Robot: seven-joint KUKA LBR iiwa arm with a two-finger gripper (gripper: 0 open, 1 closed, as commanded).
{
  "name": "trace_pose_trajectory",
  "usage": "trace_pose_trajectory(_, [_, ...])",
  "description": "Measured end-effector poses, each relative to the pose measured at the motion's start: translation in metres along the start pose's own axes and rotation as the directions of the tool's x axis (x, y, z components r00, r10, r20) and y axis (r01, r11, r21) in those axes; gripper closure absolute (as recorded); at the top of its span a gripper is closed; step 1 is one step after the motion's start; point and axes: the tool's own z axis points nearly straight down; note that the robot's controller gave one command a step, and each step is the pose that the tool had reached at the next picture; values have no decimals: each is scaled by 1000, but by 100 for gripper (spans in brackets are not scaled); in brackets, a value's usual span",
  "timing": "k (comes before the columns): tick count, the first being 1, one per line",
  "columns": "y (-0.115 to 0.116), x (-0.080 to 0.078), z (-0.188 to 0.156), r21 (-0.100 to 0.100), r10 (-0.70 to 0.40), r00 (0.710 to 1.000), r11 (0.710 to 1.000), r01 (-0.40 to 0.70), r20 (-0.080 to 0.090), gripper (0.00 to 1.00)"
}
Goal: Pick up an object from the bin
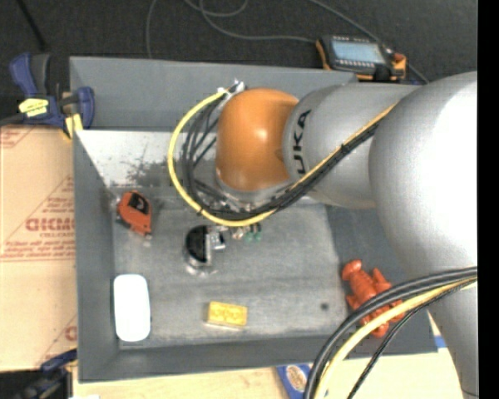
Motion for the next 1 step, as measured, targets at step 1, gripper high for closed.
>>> trace_pose_trajectory(1, [-27, -1, -11, 0, -67, 998, 998, 67, 6, 0])
